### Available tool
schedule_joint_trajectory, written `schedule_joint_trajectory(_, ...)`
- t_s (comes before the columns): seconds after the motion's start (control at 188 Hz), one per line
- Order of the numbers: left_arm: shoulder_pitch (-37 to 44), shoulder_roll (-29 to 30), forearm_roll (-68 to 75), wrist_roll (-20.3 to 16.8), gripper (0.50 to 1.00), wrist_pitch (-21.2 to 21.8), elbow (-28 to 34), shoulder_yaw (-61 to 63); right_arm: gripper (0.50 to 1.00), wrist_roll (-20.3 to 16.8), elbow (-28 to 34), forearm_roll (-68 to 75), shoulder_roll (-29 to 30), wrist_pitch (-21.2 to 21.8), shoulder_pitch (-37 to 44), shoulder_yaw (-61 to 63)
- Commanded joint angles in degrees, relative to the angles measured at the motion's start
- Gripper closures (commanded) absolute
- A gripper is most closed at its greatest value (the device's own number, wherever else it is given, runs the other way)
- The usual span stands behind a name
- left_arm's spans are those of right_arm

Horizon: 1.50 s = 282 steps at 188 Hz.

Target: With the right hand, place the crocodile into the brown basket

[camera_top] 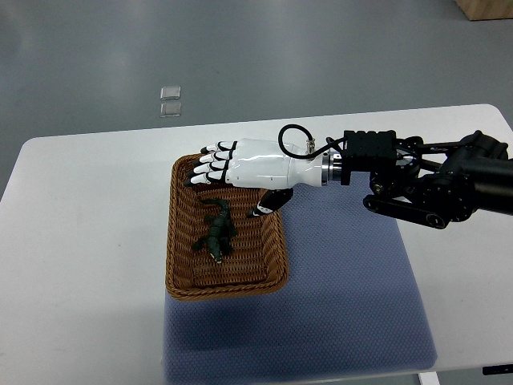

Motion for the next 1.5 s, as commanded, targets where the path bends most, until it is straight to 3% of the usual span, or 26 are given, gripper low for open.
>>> schedule_joint_trajectory(0.0,0.00,0.00,0.00,0.00,0.500,0.00,0.00,-0.03,0.574,-0.10,-0.78,4.25,-1.28,1.18,-0.24,3.80)
schedule_joint_trajectory(0.181,0.00,0.00,0.00,0.00,0.500,0.09,0.00,0.06,0.574,-2.12,-2.63,14.80,-4.62,8.91,-3.49,11.36)
schedule_joint_trajectory(0.538,0.00,0.00,0.00,0.00,0.500,0.00,0.00,0.06,0.574,-8.09,-12.38,38.09,-6.29,22.97,-14.48,31.57)
schedule_joint_trajectory(0.66,0.00,0.00,0.00,0.00,0.500,0.00,0.00,-0.03,0.574,-11.43,-15.28,44.50,-5.32,24.47,-18.35,38.60)
schedule_joint_trajectory(0.996,0.00,0.00,0.00,0.00,0.500,0.00,0.00,-0.03,0.574,-20.13,-15.37,57.43,-2.42,25.96,-25.29,50.29)
schedule_joint_trajectory(1.166,0.00,0.00,0.00,0.00,0.500,0.00,0.00,-0.03,0.572,-20.14,-15.37,58.13,-1.37,30.80,-28.54,55.39)
schedule_joint_trajectory(1.496,0.00,0.00,0.00,0.00,0.500,0.00,0.00,0.06,0.572,-19.87,-15.46,58.31,1.44,30.62,-30.83,61.90)
